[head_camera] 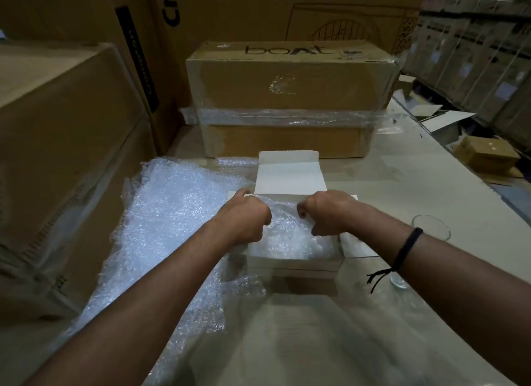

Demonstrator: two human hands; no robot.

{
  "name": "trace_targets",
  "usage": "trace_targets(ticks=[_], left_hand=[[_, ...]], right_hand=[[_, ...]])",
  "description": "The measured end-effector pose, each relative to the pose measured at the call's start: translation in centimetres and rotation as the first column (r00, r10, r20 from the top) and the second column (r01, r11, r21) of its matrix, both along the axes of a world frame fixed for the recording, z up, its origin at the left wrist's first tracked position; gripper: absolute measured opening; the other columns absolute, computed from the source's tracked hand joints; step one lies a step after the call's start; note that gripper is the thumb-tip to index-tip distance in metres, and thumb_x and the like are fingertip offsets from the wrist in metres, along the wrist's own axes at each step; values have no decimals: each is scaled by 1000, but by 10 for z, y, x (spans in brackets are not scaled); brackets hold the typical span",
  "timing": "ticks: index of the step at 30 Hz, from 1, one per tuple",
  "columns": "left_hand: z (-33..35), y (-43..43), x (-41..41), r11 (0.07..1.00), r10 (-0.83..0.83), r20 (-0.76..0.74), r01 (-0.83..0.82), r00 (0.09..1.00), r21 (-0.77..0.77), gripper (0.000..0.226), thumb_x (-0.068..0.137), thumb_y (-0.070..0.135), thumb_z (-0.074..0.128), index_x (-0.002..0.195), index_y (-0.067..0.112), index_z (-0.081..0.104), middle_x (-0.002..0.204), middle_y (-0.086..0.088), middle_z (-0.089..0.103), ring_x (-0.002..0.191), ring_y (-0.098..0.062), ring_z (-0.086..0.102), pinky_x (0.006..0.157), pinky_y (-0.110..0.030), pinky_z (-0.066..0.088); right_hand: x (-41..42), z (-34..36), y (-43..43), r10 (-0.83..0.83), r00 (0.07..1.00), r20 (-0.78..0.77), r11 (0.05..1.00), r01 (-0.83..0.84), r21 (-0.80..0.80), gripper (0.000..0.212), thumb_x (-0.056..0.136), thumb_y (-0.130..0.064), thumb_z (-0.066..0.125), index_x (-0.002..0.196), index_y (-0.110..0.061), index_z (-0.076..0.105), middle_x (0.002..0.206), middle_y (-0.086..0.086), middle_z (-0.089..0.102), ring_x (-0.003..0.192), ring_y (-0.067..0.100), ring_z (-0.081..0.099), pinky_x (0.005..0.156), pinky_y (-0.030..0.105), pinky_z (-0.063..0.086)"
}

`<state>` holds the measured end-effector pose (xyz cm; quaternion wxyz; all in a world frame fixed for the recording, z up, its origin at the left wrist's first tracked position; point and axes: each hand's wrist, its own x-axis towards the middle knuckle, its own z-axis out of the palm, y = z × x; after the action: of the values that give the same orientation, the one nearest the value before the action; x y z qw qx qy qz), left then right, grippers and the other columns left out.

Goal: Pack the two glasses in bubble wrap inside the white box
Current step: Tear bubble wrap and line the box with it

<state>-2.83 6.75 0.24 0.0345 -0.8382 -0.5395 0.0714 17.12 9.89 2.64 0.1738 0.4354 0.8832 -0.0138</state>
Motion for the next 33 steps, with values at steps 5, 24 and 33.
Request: trace_targets(ticks=[5,24,33], left_hand=[[-1,-14,11,999,-47,-109,43,993,-33,18,90,27,58,101,24,72,103,4,71,110,-16,58,118,-47,8],[-16,-72,9,984,-17,8,18,1000,-175,85,85,80,18,116,14,61,98,-12,68,108,-22,59,121,-43,1],[-26,-68,4,985,-57,-9,54,998,-165,87,82,83,29,133,17,52,130,-14,60,133,-23,43,121,-41,-4]], right_hand=[[-22,-34,9,100,993,58,995,-100,-9,68,95,-24,57,153,-24,21,158,-1,29,136,26,40,104,40,44],[-74,-62,22,283,956,78,959,-279,-53,60,99,-10,39,154,-24,22,160,-6,25,134,25,36,109,37,33],[-55,-65,9,345,929,-131,929,-359,-96,65,88,4,48,143,-31,46,153,-9,39,138,19,40,107,37,40]])
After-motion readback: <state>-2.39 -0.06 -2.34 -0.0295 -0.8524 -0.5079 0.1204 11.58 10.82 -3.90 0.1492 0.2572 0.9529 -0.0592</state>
